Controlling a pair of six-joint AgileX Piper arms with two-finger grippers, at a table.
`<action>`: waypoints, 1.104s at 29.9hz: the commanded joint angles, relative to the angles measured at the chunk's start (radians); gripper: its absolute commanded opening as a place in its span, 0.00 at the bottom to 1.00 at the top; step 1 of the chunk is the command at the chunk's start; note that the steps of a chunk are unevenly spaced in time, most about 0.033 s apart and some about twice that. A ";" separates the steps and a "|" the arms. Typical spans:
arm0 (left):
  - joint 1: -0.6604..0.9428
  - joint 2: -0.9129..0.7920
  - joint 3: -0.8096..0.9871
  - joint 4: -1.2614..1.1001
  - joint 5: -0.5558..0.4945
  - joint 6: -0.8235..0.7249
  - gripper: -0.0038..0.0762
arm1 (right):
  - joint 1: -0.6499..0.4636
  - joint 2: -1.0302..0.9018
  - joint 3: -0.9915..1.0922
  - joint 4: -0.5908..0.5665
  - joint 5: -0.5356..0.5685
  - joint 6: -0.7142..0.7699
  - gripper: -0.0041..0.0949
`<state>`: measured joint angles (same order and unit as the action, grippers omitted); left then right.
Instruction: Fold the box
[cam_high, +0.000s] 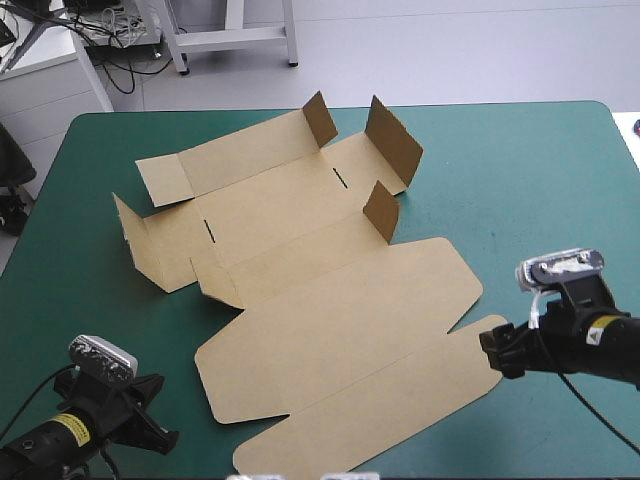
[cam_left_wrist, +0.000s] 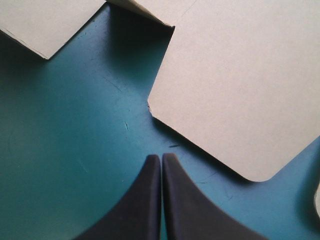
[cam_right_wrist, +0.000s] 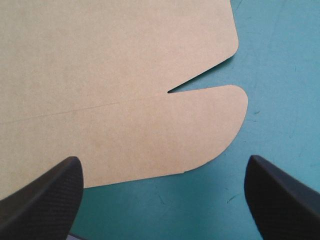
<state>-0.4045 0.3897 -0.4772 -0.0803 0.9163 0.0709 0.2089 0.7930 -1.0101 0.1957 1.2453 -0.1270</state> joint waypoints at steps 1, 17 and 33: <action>-0.008 0.006 -0.030 -0.014 -0.059 -0.006 0.04 | -0.002 0.113 -0.094 0.012 0.008 -0.017 0.86; -0.008 0.006 -0.030 -0.014 -0.059 -0.006 0.04 | -0.002 0.568 -0.394 0.022 -0.100 -0.247 0.92; -0.008 0.006 -0.030 -0.014 -0.063 -0.006 0.04 | -0.002 0.883 -0.774 0.212 -0.132 -0.341 0.97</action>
<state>-0.4045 0.3897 -0.4772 -0.0803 0.9158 0.0709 0.2089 1.6607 -1.7044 0.3589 1.1413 -0.4520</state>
